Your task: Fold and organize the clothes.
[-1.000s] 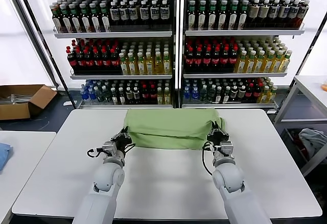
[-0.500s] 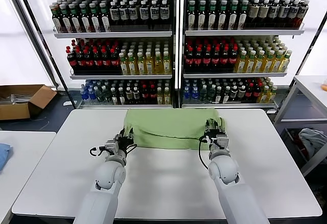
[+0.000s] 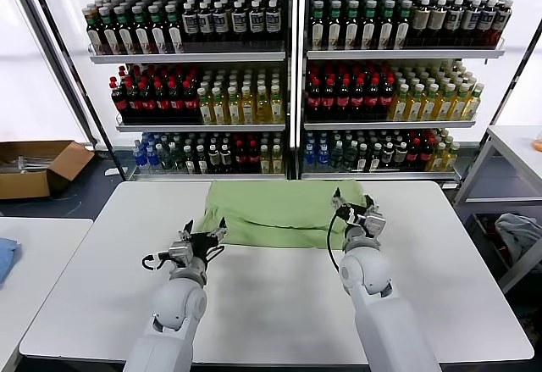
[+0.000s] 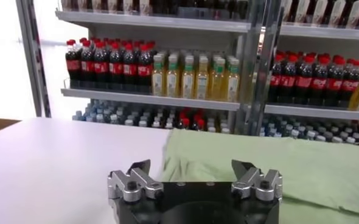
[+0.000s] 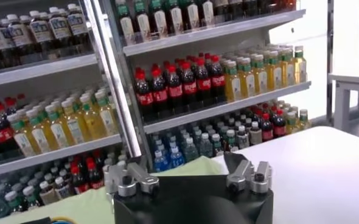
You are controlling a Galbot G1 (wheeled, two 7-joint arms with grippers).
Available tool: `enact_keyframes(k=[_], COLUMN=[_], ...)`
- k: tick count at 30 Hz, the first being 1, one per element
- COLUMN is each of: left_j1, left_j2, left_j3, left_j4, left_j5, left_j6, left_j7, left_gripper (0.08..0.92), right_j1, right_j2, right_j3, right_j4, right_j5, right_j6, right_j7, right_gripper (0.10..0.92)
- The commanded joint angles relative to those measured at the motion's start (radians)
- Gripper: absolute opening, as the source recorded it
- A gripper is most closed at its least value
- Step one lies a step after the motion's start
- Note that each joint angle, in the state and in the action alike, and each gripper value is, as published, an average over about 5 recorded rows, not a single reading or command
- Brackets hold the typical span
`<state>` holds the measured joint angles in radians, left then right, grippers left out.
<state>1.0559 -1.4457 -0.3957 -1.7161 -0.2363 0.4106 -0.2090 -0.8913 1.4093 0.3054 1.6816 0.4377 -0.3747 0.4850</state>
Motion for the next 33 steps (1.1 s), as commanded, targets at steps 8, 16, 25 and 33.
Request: enact_keyframes(k=[8, 16, 25, 33], left_j1=[0.017, -0.016, -0.039, -0.064], left_j2=[0.044, 0.052, 0.059, 0.071], left_j3=[0.013, 0.023, 0.027, 0.029], left_j4=[-0.009, 0.056, 0.102, 0.138], left_j5=[0.039, 0.045, 0.044, 0.038], left_j6=[0.015, 0.021, 0.025, 0.028], left_j7=[0.004, 0.016, 0.022, 0.026], left_gripper=[0.823, 0.823, 0.823, 0.823], right_j1=[-0.199, -0.231, -0.188, -0.165], right_j2=[-0.072, -0.076, -0.069, -0.051], right_j3=[0.033, 0.037, 0.038, 0.044], right_j4=[0.19, 0.136, 0.057, 0.019], right_j5=[-0.096, -0.103, -0.08, -0.069], right_j6=[-0.203, -0.205, -0.203, -0.198], right_j7=[0.056, 0.052, 0.059, 0.057], right_gripper=[0.823, 0.823, 0.823, 0.823])
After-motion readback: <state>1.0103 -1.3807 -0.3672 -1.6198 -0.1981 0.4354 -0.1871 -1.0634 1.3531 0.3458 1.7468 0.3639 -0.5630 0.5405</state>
